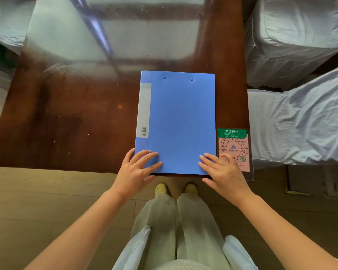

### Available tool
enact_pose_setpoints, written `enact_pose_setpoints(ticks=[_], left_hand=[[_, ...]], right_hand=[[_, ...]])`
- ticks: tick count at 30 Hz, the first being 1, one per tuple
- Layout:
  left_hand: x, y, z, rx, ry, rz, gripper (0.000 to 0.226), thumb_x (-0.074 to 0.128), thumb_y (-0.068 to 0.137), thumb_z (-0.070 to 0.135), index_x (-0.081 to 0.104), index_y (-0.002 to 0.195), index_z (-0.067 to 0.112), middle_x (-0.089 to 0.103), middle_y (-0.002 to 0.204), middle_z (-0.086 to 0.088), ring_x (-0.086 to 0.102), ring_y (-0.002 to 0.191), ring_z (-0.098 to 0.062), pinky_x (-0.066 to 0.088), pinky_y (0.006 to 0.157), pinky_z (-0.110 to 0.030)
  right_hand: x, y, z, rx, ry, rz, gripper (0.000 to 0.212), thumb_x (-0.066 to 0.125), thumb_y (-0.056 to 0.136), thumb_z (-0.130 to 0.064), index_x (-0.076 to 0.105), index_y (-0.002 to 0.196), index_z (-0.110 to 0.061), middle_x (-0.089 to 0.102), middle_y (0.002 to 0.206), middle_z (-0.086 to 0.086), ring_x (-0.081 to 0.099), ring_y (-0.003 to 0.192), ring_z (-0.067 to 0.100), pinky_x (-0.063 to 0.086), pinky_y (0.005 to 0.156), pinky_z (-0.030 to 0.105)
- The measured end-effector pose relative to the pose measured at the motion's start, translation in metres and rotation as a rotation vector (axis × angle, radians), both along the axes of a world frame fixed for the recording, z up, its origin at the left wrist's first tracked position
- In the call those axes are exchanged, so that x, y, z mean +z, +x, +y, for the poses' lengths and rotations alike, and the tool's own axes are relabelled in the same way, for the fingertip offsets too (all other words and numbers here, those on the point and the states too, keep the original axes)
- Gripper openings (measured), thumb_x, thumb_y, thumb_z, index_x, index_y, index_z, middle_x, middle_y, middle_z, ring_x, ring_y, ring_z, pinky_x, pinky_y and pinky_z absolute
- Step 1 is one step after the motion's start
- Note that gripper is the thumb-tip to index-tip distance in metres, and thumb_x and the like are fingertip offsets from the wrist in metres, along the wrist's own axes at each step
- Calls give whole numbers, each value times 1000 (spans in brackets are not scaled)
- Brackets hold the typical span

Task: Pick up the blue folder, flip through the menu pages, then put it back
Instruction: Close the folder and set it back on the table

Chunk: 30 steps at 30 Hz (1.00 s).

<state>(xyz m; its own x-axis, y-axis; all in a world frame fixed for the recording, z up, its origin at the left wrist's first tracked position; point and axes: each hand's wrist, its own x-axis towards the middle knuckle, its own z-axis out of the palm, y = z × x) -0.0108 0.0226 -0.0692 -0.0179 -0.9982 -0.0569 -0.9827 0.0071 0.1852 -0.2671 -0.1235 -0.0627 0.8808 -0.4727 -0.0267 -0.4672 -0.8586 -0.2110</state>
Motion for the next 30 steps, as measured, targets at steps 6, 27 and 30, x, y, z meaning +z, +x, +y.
enact_pose_setpoints(ticks=[6,27,30], left_hand=[[-3,0,3,-1,-18,12,46,78,67,34,66,111,28,63,124,-6,56,114,-29,34,100,-57],[-9,-8,4,9,-89,3,41,76,70,31,67,110,27,64,122,-7,57,111,-28,35,99,-56],[-10,-8,4,5,-101,2,41,76,70,30,67,110,28,64,122,-6,56,111,-27,35,99,-55]], right_hand=[[-2,-2,0,15,-7,-45,48,81,63,-29,68,107,-14,70,113,3,62,110,20,28,96,38],[-7,-13,-5,57,-2,-49,44,77,69,-30,67,109,-16,68,116,2,60,113,19,43,93,40],[-6,-13,-5,58,1,-49,45,78,68,-30,67,109,-15,68,115,2,61,112,19,44,93,39]])
